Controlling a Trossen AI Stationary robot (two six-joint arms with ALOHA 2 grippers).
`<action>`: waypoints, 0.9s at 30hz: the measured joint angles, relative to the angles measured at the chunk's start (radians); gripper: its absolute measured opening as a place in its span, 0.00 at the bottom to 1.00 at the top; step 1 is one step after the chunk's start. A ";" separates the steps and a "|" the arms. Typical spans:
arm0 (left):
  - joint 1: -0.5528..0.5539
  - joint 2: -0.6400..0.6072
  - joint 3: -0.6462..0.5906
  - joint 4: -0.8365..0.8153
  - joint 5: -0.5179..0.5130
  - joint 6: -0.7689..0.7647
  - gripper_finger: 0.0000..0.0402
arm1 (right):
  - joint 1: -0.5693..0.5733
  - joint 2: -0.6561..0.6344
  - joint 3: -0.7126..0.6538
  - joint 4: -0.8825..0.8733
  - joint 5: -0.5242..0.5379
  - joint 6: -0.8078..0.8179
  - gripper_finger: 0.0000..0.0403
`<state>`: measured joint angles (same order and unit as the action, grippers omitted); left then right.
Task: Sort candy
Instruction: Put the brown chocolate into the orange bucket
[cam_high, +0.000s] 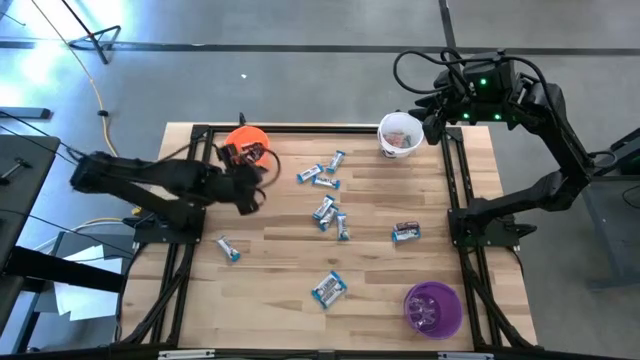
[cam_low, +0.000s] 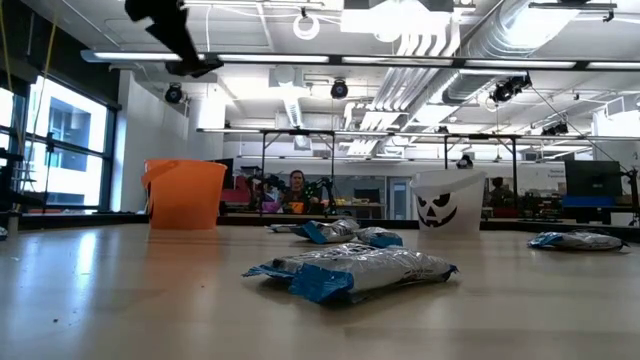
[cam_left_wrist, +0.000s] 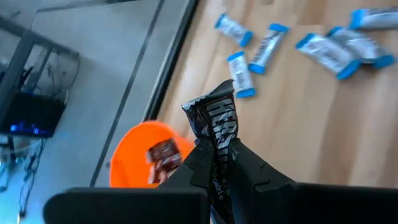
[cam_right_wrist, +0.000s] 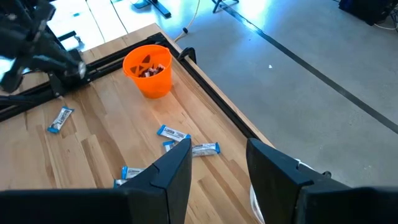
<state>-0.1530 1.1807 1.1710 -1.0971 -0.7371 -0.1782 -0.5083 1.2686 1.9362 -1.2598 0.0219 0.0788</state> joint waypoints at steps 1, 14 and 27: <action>0.027 -0.024 -0.024 0.011 -0.001 0.007 0.03 | 0.000 0.000 0.000 0.000 0.000 0.000 0.37; 0.481 -0.084 -0.190 0.305 0.113 0.193 0.05 | 0.000 0.000 0.000 0.000 0.000 0.000 0.37; 0.862 0.086 -0.191 0.485 0.497 0.101 0.11 | 0.000 0.000 0.000 0.000 0.000 0.000 0.37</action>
<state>0.7092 1.2665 0.9802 -0.6120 -0.2402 -0.0774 -0.5086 1.2686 1.9360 -1.2600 0.0219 0.0788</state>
